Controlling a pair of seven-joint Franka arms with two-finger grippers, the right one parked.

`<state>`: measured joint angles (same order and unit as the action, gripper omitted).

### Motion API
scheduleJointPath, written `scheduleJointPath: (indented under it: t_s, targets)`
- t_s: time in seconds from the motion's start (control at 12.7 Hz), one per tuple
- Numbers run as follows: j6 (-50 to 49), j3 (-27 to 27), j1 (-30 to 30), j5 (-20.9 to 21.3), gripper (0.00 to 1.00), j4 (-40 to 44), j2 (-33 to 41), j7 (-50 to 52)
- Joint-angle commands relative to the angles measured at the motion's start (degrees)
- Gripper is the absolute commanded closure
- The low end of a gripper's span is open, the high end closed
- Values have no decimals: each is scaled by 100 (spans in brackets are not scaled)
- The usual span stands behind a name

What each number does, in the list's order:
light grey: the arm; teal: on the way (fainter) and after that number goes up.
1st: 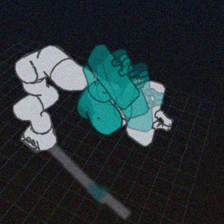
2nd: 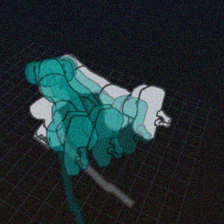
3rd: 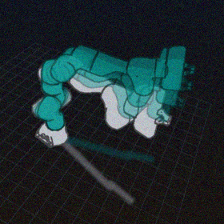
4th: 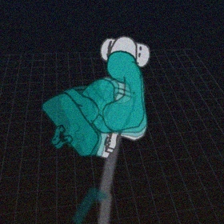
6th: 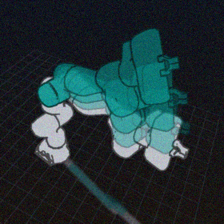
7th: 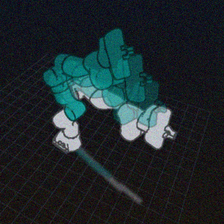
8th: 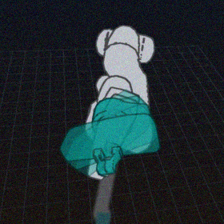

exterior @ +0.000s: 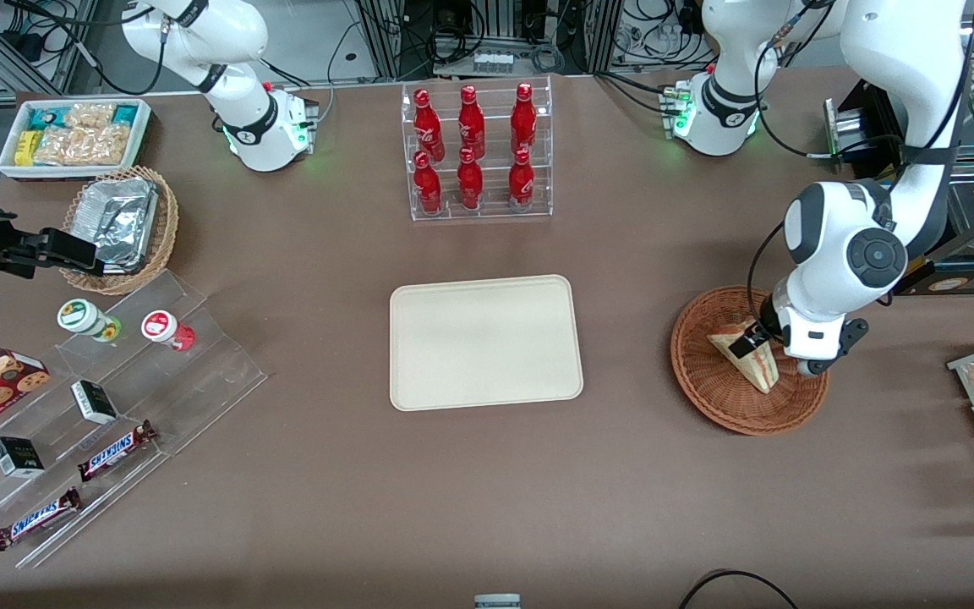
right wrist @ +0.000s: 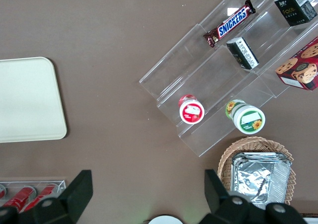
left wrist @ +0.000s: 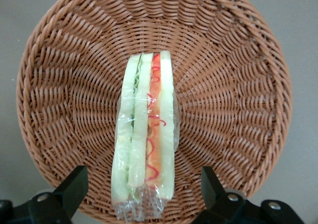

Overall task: Place sandwich from basket to tray
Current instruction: 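Lower the left gripper and close it on the sandwich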

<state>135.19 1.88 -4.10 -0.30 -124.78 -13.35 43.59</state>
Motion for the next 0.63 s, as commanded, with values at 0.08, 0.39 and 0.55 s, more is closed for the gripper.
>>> scheduleJointPath:
  t_s: [0.08, 0.39, 0.55]
  targets:
    - [192, -3, 15, -5, 0, -72, -124, 53]
    - [403, -3, 15, -5, 0, -143, -291, 53]
    - [412, -12, 15, -5, 16, -143, -291, 53]
